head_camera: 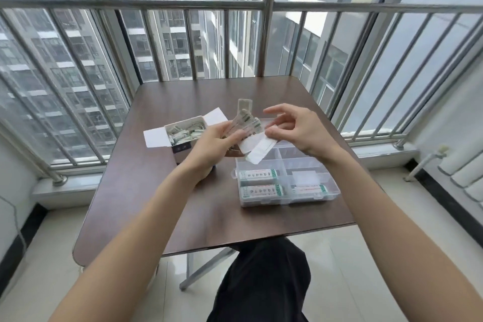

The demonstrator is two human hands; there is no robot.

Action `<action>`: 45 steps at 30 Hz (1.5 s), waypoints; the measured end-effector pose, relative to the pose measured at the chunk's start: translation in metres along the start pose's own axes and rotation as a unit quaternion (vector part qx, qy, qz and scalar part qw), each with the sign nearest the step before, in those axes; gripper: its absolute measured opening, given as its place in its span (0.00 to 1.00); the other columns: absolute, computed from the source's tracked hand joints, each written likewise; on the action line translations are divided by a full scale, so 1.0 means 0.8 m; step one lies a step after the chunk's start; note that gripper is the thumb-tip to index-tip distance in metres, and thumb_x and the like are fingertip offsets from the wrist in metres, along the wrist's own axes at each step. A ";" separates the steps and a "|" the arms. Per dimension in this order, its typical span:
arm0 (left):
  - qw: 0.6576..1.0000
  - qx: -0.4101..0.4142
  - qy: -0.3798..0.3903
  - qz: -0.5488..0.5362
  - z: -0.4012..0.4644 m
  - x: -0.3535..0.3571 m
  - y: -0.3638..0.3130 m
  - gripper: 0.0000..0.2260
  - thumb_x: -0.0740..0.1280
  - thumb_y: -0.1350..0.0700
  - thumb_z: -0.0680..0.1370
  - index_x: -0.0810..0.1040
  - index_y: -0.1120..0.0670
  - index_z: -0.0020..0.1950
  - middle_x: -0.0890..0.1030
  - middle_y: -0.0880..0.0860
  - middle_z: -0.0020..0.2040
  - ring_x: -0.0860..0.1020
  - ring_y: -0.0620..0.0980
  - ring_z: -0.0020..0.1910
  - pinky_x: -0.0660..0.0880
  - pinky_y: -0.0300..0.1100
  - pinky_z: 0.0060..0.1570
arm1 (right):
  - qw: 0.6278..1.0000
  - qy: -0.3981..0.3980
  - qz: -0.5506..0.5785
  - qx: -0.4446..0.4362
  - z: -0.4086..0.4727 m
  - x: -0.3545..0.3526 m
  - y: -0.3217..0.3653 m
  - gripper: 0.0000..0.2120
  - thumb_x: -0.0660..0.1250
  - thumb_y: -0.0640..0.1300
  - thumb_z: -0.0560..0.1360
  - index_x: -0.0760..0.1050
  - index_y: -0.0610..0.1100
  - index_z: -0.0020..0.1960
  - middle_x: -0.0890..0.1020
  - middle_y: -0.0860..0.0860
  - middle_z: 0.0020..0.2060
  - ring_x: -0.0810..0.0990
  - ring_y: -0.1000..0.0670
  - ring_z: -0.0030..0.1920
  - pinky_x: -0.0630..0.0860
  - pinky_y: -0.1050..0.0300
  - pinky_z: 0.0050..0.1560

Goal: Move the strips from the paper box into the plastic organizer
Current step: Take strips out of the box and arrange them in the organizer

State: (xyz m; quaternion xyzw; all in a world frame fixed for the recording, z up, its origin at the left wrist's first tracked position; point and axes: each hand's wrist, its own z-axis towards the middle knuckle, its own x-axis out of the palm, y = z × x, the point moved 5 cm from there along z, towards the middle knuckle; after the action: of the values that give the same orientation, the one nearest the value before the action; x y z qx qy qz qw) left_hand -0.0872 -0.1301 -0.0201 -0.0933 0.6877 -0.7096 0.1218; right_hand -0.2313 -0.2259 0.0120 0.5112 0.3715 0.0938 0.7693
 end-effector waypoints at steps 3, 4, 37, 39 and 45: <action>0.999 -0.016 0.025 0.018 0.001 0.023 0.015 0.06 0.61 0.61 0.80 0.76 0.53 0.52 0.82 0.52 0.43 0.81 0.42 0.34 0.78 0.34 0.35 | 0.999 -0.027 -0.019 0.017 -0.020 -0.024 -0.029 0.13 0.72 0.35 0.71 0.79 0.42 0.55 0.81 0.49 0.37 0.82 0.51 0.34 0.79 0.63 0.35; 0.999 -0.021 0.030 0.025 0.002 0.031 0.019 0.06 0.61 0.61 0.80 0.76 0.54 0.53 0.82 0.52 0.43 0.81 0.43 0.34 0.77 0.34 0.34 | 0.998 -0.041 -0.033 0.018 -0.026 -0.033 -0.037 0.11 0.71 0.35 0.72 0.79 0.43 0.53 0.81 0.48 0.37 0.81 0.51 0.32 0.77 0.63 0.30; 0.992 -0.033 0.023 0.117 -0.025 0.098 0.038 0.06 0.61 0.59 0.80 0.76 0.56 0.55 0.83 0.50 0.44 0.82 0.45 0.35 0.77 0.34 0.33 | 0.992 0.090 -0.084 0.004 -0.105 -0.061 -0.106 0.06 0.73 0.36 0.70 0.80 0.43 0.46 0.80 0.60 0.39 0.76 0.64 0.34 0.67 0.73 0.38; 0.993 -0.031 0.020 0.110 -0.024 0.101 0.037 0.06 0.62 0.60 0.80 0.75 0.58 0.56 0.82 0.49 0.43 0.82 0.44 0.34 0.76 0.33 0.31 | 0.988 0.100 -0.119 -0.008 -0.103 -0.051 -0.105 0.06 0.73 0.35 0.70 0.80 0.42 0.45 0.82 0.54 0.40 0.78 0.62 0.38 0.69 0.72 0.42; 0.993 -0.035 0.030 0.108 -0.020 0.105 0.034 0.09 0.61 0.59 0.80 0.73 0.58 0.59 0.80 0.49 0.42 0.81 0.42 0.33 0.74 0.32 0.29 | 0.934 0.119 -0.331 -0.060 -0.098 -0.035 -0.093 0.04 0.68 0.45 0.74 0.81 0.49 0.46 0.84 0.54 0.43 0.80 0.52 0.44 0.75 0.55 0.45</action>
State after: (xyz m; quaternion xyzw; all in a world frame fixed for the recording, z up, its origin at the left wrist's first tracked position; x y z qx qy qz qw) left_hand -0.1707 -0.1411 -0.0508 -0.0011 0.7214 -0.6704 0.1737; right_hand -0.3213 -0.2186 -0.0540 0.2968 0.6022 -0.0844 0.7363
